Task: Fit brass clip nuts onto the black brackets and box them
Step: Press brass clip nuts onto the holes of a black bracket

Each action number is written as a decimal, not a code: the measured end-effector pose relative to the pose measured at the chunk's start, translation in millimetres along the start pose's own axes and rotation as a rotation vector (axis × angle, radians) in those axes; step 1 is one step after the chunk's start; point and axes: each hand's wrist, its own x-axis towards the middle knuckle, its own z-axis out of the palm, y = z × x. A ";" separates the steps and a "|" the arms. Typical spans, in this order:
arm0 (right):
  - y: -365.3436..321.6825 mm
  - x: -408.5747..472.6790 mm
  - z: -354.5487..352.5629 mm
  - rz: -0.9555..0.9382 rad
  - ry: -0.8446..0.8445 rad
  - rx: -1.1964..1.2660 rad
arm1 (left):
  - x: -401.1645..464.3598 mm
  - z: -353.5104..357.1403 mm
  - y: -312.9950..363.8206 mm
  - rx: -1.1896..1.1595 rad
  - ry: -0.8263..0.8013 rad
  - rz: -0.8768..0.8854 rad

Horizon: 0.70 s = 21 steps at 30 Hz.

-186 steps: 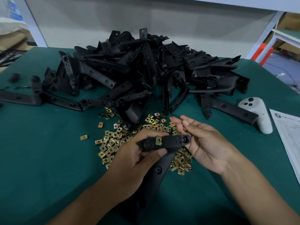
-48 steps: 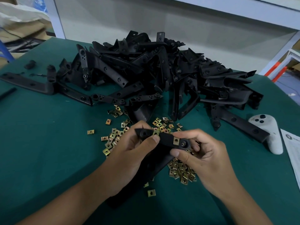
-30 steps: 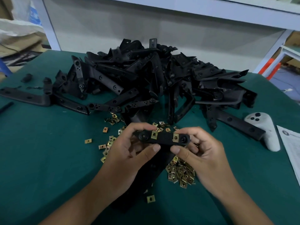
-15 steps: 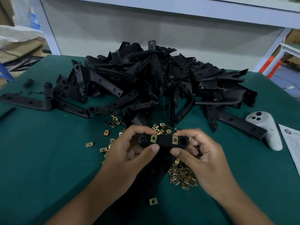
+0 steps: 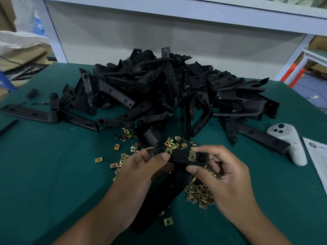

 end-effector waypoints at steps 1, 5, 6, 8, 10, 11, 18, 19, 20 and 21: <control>-0.6 -0.7 0.2 -0.011 0.006 0.004 | -0.6 0.7 0.2 0.020 0.007 0.011; -1.8 -1.3 2.4 -0.037 0.036 0.020 | -1.9 4.3 0.9 -0.059 0.051 -0.011; -2.1 -1.6 3.1 -0.047 0.040 0.020 | -2.0 4.8 1.4 -0.081 0.070 -0.026; -2.4 -3.0 4.0 -0.060 0.045 0.022 | -2.5 6.3 1.4 -0.075 0.077 -0.057; -2.7 -4.4 4.5 -0.043 0.048 0.024 | -5.0 8.3 2.2 -0.068 0.067 -0.073; -2.7 -4.5 4.4 -0.032 0.045 0.021 | -6.4 8.9 2.6 -0.068 0.065 -0.069; -11.3 5.5 -2.7 0.051 0.068 0.143 | -15.6 20.8 20.1 0.139 -0.024 0.060; -15.1 7.5 -6.0 0.055 0.071 0.165 | -17.6 22.5 23.0 0.202 -0.023 0.136; -19.8 9.2 -10.6 0.055 0.066 0.183 | -20.2 25.3 26.2 0.276 -0.014 0.230; -25.4 9.5 -16.5 0.053 0.051 0.194 | -23.5 28.0 28.5 0.376 0.002 0.336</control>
